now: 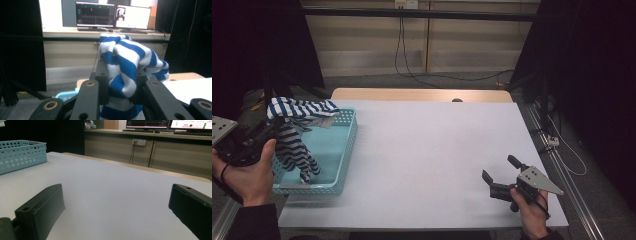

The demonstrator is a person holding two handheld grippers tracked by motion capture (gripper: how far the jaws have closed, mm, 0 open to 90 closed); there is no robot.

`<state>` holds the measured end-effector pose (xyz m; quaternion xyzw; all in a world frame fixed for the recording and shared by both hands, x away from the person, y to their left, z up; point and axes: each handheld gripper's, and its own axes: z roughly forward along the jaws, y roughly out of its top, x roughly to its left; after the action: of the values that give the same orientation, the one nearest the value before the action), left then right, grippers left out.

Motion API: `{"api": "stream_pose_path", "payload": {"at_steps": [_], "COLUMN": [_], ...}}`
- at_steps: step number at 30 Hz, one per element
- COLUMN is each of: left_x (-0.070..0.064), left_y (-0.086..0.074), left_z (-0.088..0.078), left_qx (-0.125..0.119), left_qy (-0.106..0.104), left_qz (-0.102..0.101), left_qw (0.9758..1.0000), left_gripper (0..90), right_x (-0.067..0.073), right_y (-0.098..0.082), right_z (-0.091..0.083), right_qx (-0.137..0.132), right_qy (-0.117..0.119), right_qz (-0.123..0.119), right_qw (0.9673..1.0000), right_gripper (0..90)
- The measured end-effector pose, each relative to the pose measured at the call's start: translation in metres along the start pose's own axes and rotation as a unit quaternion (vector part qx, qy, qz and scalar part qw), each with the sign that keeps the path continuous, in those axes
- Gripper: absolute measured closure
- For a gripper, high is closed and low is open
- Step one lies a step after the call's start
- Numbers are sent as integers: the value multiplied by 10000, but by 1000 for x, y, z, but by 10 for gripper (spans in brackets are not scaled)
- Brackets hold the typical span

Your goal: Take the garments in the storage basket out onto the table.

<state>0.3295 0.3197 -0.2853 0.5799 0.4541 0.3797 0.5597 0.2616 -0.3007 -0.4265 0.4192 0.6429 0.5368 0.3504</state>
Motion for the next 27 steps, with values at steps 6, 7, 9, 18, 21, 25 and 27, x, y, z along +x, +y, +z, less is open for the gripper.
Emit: {"api": "stream_pose_path", "payload": {"at_steps": [6,7,9,18,21,25,27], "left_x": [-5,-6,-8,-15,-21,-32,-37], "left_y": [8,8,9,20,25,31,33], "left_z": [-2,-3,-4,-9,-10,-11,-10], "left_qx": [-221,-257,-367,-567,-609,-631,-648], "left_qy": [21,28,53,-3,-59,-185,-262], "left_qz": [-8,10,-4,9,49,140,179], "left_qw": [9998,9997,9993,9984,9981,9977,9974], "left_gripper": [743,742,742,742,742,742,742], "right_x": [0,0,0,0,0,0,0], "right_y": [0,0,0,0,0,0,0], "right_z": [0,0,0,0,0,0,0], "right_qx": [-3,-5,-2,8,5,-2,1], "right_qy": [1,0,4,-3,-2,4,7], "right_qz": [0,1,1,-5,-6,-3,2], "right_qw": [10000,10000,10000,10000,10000,10000,10000], "right_gripper": [0,0,0,0,0,0,0]}}
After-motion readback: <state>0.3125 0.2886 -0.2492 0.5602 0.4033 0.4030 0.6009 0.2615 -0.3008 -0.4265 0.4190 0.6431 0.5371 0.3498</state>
